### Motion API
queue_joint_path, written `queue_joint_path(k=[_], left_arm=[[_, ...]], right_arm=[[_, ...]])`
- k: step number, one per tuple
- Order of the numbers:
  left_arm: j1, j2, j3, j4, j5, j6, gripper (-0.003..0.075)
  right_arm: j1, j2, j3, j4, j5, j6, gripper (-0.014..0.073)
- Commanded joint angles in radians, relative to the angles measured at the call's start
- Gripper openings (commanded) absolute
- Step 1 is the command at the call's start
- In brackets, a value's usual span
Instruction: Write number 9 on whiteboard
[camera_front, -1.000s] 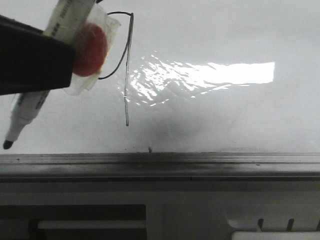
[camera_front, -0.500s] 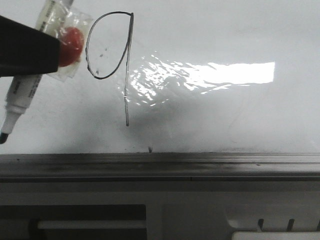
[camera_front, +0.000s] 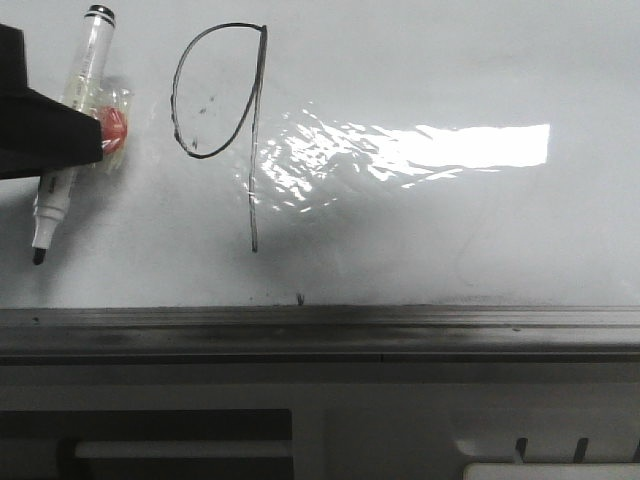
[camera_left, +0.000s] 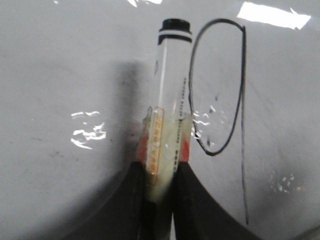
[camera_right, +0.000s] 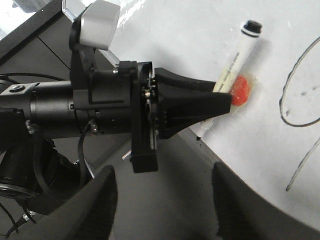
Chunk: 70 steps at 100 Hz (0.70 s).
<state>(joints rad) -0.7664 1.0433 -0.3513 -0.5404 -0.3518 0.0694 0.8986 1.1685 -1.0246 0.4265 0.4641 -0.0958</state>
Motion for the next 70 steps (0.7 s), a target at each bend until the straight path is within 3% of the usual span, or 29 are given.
queue_joint_path(k=[1, 70], left_arm=[[0.003, 0.012, -0.033, -0.023, -0.123, -0.008, -0.0020], [0.003, 0.081, -0.033, -0.100, -0.161, -0.008, -0.0013]], right_arm=[[-0.001, -0.018, -0.029, 0.002, -0.045, -0.012, 0.0358], [-0.001, -0.018, -0.027, 0.002, 0.005, -0.012, 0.0358]])
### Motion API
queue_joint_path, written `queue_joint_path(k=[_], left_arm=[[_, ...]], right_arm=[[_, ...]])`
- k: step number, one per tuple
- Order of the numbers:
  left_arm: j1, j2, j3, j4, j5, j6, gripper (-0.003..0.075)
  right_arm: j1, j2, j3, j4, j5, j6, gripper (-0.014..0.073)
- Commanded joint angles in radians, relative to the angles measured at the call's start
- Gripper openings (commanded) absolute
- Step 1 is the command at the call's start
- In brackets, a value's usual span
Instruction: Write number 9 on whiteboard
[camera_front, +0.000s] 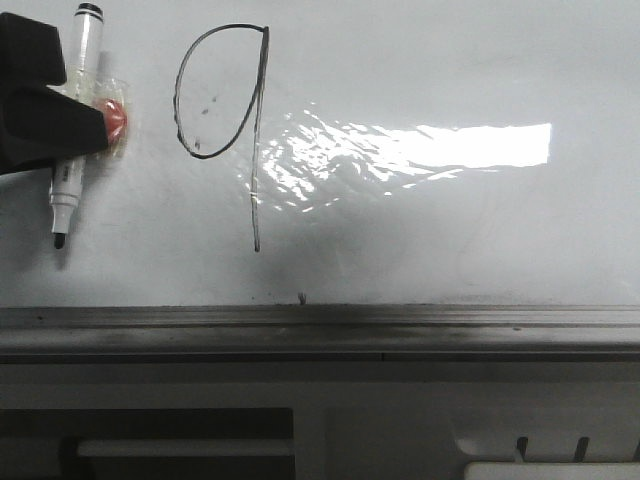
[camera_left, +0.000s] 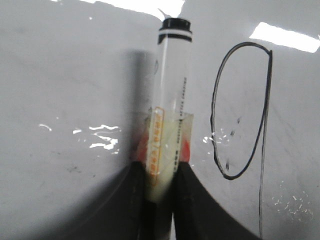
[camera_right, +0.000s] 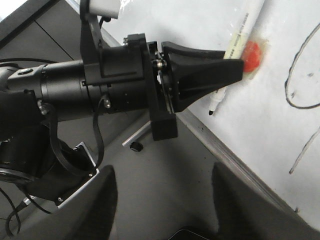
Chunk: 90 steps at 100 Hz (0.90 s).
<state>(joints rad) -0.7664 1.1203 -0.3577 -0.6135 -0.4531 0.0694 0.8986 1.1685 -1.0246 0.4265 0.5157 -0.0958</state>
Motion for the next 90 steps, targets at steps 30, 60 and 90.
queue_joint_path(k=[30, 60, 90], left_arm=[[0.003, -0.015, -0.026, -0.027, -0.067, -0.008, 0.0377], [0.003, -0.160, -0.024, -0.012, -0.050, -0.006, 0.0382], [0.003, -0.423, 0.009, 0.153, 0.099, -0.005, 0.0088]], right_arm=[[-0.001, -0.018, -0.027, 0.002, -0.031, -0.011, 0.0358], [-0.001, -0.047, -0.022, -0.060, -0.074, -0.011, 0.0146], [-0.001, -0.248, 0.163, -0.205, -0.280, -0.011, -0.0068]])
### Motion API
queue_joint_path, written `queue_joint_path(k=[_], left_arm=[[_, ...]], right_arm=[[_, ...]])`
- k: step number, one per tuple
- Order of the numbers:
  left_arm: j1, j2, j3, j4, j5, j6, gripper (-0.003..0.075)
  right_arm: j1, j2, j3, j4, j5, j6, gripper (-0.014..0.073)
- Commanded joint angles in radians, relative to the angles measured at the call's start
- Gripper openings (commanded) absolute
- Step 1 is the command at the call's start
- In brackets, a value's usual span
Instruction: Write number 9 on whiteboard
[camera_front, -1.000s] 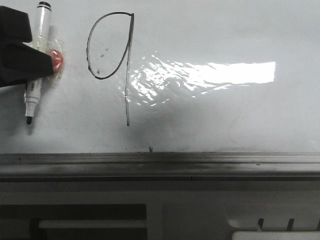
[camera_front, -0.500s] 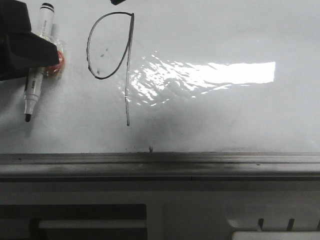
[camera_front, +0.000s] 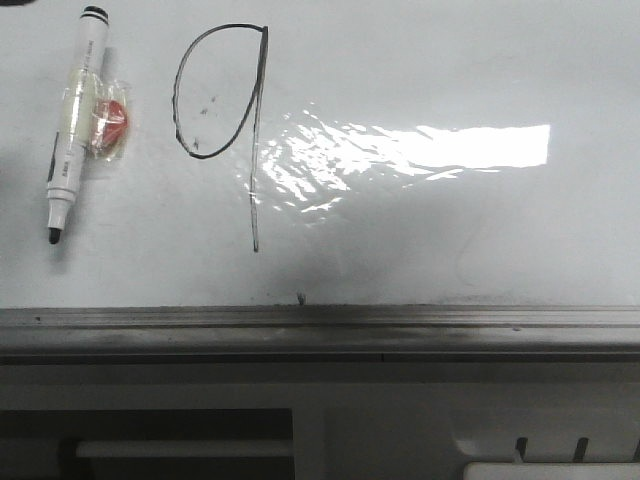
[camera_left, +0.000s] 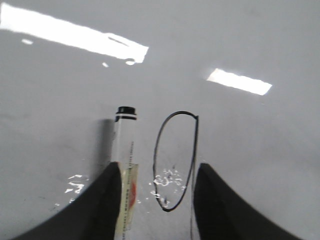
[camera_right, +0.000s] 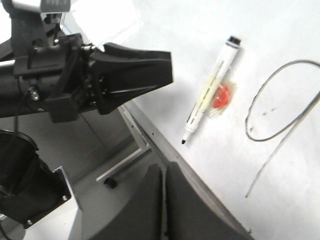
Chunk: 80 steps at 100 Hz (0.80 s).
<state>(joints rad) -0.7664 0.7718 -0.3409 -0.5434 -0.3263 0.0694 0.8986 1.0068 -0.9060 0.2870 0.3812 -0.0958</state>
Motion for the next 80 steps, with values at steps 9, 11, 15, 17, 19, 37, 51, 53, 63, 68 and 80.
queue_joint_path(k=[9, 11, 15, 17, 19, 37, 51, 53, 63, 68, 80], left_arm=[[0.003, -0.162, 0.033, 0.090, -0.030, -0.005, -0.0019], [0.003, -0.184, 0.044, 0.092, -0.030, -0.005, -0.0020], [0.003, -0.228, 0.065, 0.107, -0.030, 0.000, -0.0020], [0.003, -0.249, 0.079, 0.119, -0.030, 0.002, -0.0020], [0.003, -0.270, 0.092, 0.135, -0.030, 0.002, -0.0020], [0.003, -0.441, 0.206, 0.158, 0.014, 0.002, -0.0020], [0.003, -0.550, 0.258, 0.158, 0.059, 0.002, -0.0020], [0.003, -0.562, 0.263, 0.158, 0.059, 0.002, -0.0020], [0.003, -0.591, 0.271, 0.158, 0.068, 0.002, -0.0020], [0.003, -0.591, 0.271, 0.158, 0.068, 0.002, -0.0020], [0.003, -0.591, 0.271, 0.158, 0.068, 0.002, -0.0020]], right_arm=[[-0.001, -0.179, 0.182, -0.116, -0.266, -0.012, -0.0069], [-0.001, -0.204, 0.212, -0.127, -0.293, -0.012, -0.0069], [-0.001, -0.255, 0.266, -0.143, -0.338, -0.012, -0.0069], [-0.001, -0.280, 0.298, -0.146, -0.367, -0.012, -0.0069], [-0.001, -0.305, 0.331, -0.146, -0.395, -0.012, -0.0069], [-0.001, -0.503, 0.593, -0.164, -0.576, -0.016, -0.0069], [-0.001, -0.639, 0.723, -0.164, -0.581, -0.016, -0.0069], [-0.001, -0.656, 0.738, -0.164, -0.584, -0.016, -0.0069], [-0.001, -0.716, 0.788, -0.164, -0.584, -0.016, -0.0069], [-0.001, -0.732, 0.805, -0.164, -0.582, -0.016, -0.0069], [-0.001, -0.733, 0.832, -0.164, -0.582, -0.016, -0.0069]])
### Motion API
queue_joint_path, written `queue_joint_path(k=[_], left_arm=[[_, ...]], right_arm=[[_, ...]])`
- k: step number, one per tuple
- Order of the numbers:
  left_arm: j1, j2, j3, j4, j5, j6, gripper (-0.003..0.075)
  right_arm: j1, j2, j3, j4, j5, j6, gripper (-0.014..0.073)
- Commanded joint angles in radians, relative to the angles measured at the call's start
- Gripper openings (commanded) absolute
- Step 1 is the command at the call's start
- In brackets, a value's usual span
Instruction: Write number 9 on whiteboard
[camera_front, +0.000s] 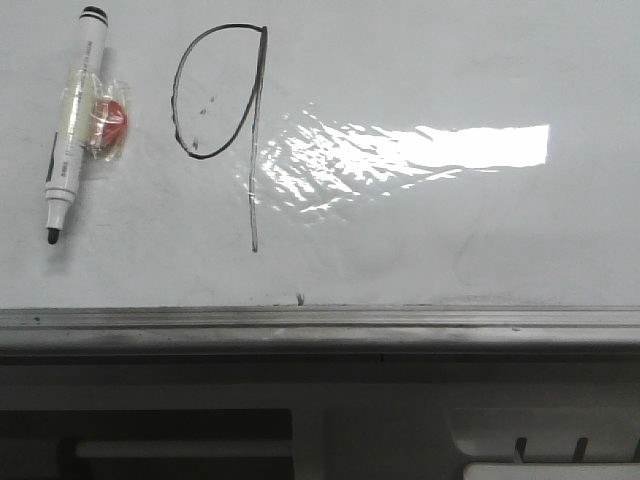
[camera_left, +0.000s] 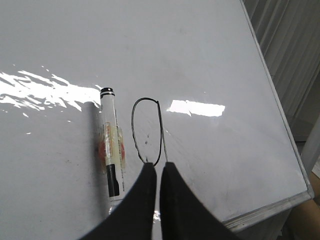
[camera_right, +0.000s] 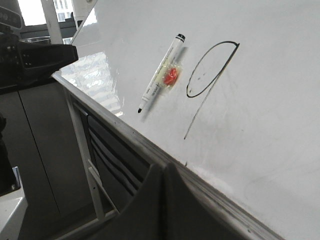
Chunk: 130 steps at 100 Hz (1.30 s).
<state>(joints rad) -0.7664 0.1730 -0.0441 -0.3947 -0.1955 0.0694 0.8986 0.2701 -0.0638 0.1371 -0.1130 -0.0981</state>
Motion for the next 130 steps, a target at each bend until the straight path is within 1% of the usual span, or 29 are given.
queue_joint_path(k=[1, 46, 49, 55, 58, 68, 75, 87, 93, 99, 116, 130], left_arm=[[0.003, 0.008, -0.026, 0.009, -0.063, 0.002, -0.0020], [0.003, 0.008, -0.024, 0.011, -0.063, 0.002, -0.0020], [0.003, 0.008, -0.024, 0.033, -0.063, 0.002, -0.0020], [0.022, 0.008, -0.018, 0.151, -0.060, 0.002, -0.0020], [0.045, 0.008, -0.015, 0.186, -0.060, 0.002, -0.0020], [0.151, 0.006, -0.002, 0.193, -0.054, 0.002, -0.0020], [0.227, -0.017, 0.019, 0.255, -0.054, 0.002, -0.0020], [0.346, -0.065, 0.092, 0.326, -0.054, -0.013, -0.0020], [0.401, -0.102, 0.088, 0.356, 0.034, -0.044, -0.0020], [0.448, -0.123, 0.090, 0.358, 0.067, -0.056, -0.0020], [0.587, -0.205, 0.090, 0.358, 0.243, -0.082, -0.0020], [0.663, -0.206, 0.090, 0.377, 0.261, -0.110, -0.0020]], right_arm=[[-0.001, 0.004, -0.008, -0.014, -0.088, -0.014, -0.0069], [-0.001, 0.004, 0.009, -0.014, -0.081, -0.014, -0.0069], [-0.001, 0.004, 0.009, -0.014, -0.081, -0.014, -0.0069], [-0.001, 0.004, 0.009, -0.014, -0.081, -0.014, -0.0069], [-0.001, 0.004, 0.009, -0.014, -0.081, -0.014, -0.0069], [-0.001, 0.004, 0.009, -0.014, -0.081, -0.014, -0.0069], [-0.001, 0.004, 0.009, -0.014, -0.081, -0.014, -0.0069], [-0.001, 0.004, 0.009, -0.014, -0.081, -0.014, -0.0069], [-0.001, 0.004, 0.009, -0.014, -0.081, -0.014, -0.0069], [-0.001, 0.004, 0.009, -0.014, -0.081, -0.014, -0.0069], [-0.001, 0.004, 0.009, -0.014, -0.081, -0.014, -0.0069], [-0.001, 0.004, 0.009, -0.014, -0.079, -0.014, -0.0069]])
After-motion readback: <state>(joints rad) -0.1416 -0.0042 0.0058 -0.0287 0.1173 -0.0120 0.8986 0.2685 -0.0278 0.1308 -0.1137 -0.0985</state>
